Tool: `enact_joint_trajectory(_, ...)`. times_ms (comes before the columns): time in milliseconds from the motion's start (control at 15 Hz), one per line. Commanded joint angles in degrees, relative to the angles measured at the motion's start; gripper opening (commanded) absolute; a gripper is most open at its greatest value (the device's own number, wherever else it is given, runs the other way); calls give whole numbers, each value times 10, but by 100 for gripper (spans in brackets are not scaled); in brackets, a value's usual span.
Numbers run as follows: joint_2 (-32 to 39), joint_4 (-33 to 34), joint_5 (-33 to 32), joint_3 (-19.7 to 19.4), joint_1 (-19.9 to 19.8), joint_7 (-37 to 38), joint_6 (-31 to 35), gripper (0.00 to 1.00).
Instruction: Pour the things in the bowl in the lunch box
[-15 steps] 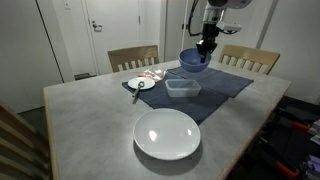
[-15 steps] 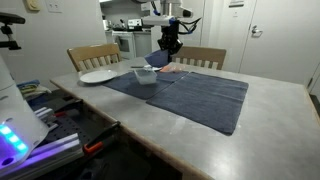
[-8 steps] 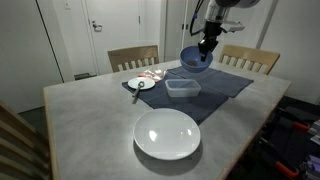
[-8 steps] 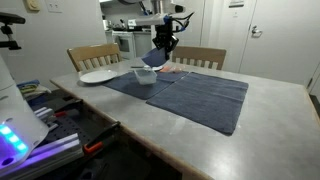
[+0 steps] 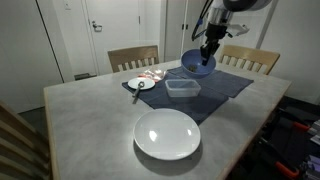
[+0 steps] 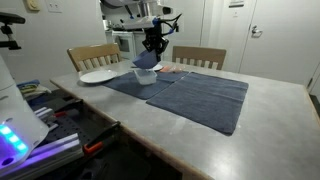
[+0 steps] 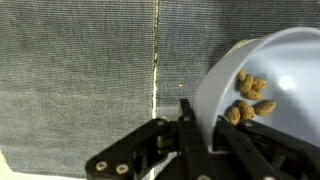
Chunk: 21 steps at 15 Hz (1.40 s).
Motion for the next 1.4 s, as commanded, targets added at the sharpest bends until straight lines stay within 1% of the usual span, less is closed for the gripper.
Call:
enact_joint_trajectory(0,-17,-26,-18,11,8,18,35,2)
enact_joint_trajectory(267,-5,-15,-23,23,22,28,53,2)
enact_joint_trajectory(800,39,39,-77,25,44,86,64,2)
enact_joint_trajectory(1067,70,70,-103,17,54,110,75,2)
enact_joint_trajectory(1333,114,103,-155,-9,69,163,113,2)
